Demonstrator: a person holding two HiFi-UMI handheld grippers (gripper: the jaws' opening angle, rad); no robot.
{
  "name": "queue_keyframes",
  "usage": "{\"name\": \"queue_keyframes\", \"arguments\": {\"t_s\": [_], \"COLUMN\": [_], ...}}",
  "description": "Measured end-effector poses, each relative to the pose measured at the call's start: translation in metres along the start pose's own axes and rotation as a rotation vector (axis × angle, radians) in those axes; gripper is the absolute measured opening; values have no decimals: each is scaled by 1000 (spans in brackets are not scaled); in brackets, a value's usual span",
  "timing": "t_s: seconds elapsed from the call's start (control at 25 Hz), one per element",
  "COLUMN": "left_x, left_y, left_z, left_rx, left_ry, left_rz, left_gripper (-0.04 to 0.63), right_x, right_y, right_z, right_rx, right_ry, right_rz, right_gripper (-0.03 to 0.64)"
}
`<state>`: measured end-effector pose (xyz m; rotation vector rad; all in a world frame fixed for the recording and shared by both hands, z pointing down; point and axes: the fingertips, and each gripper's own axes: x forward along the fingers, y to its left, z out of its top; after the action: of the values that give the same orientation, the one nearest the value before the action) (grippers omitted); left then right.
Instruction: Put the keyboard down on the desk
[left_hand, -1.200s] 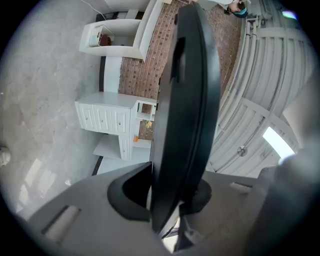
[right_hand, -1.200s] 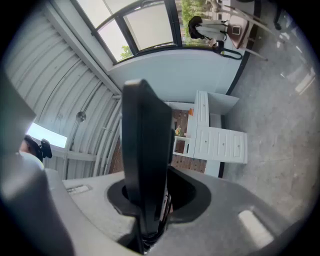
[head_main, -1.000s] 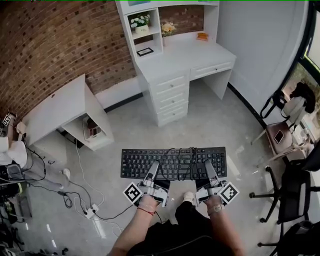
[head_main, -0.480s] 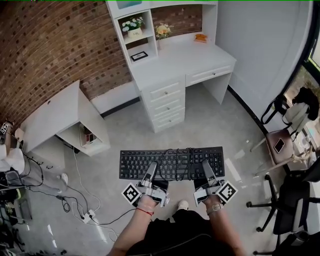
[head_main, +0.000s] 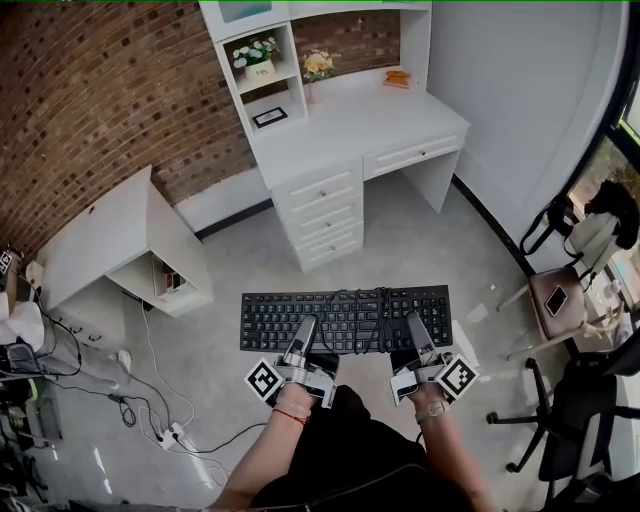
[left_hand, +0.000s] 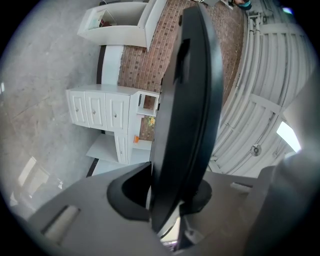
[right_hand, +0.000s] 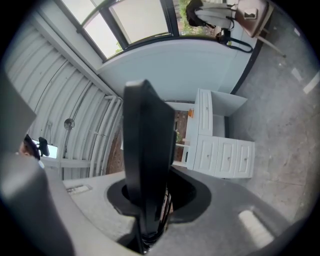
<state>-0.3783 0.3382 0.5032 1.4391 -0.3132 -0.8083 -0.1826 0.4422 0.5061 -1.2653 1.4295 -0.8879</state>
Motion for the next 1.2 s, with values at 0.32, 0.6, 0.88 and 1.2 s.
{"name": "queue_keyframes", "arguments": {"t_s": [0.32, 0.6, 0.88, 1.2], "left_x": [36, 97, 168, 240], "left_y": [21, 41, 51, 75], "left_z": [7, 16, 33, 61], "left_rx": [-23, -38, -66, -73], "left_ry": [6, 24, 18, 26], "left_rz": [22, 35, 36, 80], "left_gripper": [77, 77, 80, 80], "right_x": [23, 69, 129, 195], "right_y": [-26, -44, -62, -93], "right_z": [19, 55, 91, 120], "right_rx": [8, 6, 9, 31], "right_ry": [-12, -24, -22, -29], "right_rz": [-32, -41, -35, -77], "right_gripper": [77, 77, 78, 77]}}
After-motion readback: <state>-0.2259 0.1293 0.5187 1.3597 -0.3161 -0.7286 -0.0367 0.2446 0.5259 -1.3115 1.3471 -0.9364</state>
